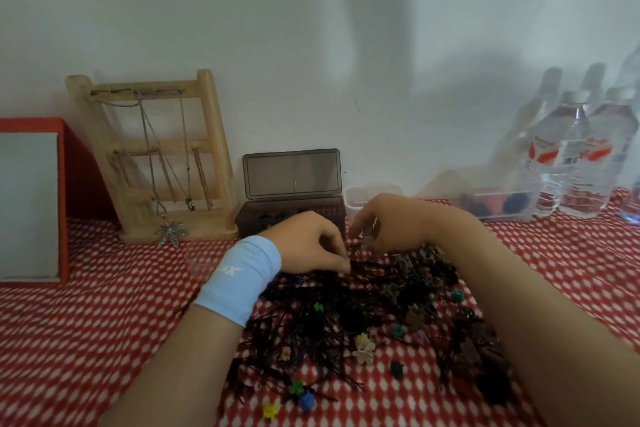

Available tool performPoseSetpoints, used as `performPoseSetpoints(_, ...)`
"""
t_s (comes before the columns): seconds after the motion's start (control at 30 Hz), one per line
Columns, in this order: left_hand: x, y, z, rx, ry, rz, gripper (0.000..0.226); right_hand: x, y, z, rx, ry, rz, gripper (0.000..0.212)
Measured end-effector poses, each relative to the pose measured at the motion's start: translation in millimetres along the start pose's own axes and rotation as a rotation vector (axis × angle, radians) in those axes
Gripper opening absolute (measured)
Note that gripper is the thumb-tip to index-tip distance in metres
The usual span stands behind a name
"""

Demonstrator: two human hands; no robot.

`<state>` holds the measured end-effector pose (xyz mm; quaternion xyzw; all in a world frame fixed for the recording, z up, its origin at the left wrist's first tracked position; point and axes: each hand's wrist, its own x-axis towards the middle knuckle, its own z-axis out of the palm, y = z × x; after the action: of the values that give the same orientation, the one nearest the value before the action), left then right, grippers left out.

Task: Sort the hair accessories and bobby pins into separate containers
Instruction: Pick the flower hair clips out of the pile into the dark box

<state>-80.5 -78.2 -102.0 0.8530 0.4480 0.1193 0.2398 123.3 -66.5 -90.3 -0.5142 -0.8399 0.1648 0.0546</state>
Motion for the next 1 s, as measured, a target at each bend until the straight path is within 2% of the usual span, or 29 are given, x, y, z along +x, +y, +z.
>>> performPoseSetpoints(0.13,0,-10,-12,-0.091,0.040,-0.035,0.008,0,1,-3,0.045,0.020,0.005,0.029)
performPoseSetpoints(0.2,2,-13,-14,-0.129,0.102,-0.044,0.003,2,1,-6,0.085,0.083,-0.004,0.020)
performPoseSetpoints(0.37,15,-23,-32,-0.074,0.402,-0.087,0.010,21,-11,-15,0.177,0.332,-0.076,0.011)
performPoseSetpoints(0.4,18,-25,-36,-0.062,0.467,-0.107,0.011,28,-15,-16,0.201,0.385,-0.092,0.012)
performPoseSetpoints(0.47,22,-29,-42,-0.017,0.515,-0.150,0.007,41,-21,-15,0.251,0.414,-0.096,0.030)
performPoseSetpoints(0.53,24,-34,-45,0.040,0.472,-0.191,0.014,47,-21,-14,0.217,0.386,-0.063,0.051)
performPoseSetpoints(0.57,25,-36,-44,0.060,0.444,-0.206,0.018,47,-20,-15,0.182,0.382,-0.051,0.053)
performPoseSetpoints(0.67,24,-32,-40,0.058,0.450,-0.160,0.016,33,-9,-22,0.195,0.408,-0.048,0.029)
performPoseSetpoints(0.73,24,-17,-33,0.056,0.446,-0.082,0.008,16,-1,-29,0.178,0.325,-0.022,0.018)
performPoseSetpoints(0.87,27,20,-14,0.020,0.201,0.039,0.004,-14,13,-32,0.104,0.034,0.026,0.017)
performPoseSetpoints(1.0,28,44,9,-0.009,-0.051,0.115,0.010,-22,20,-22,0.017,-0.119,0.069,0.014)
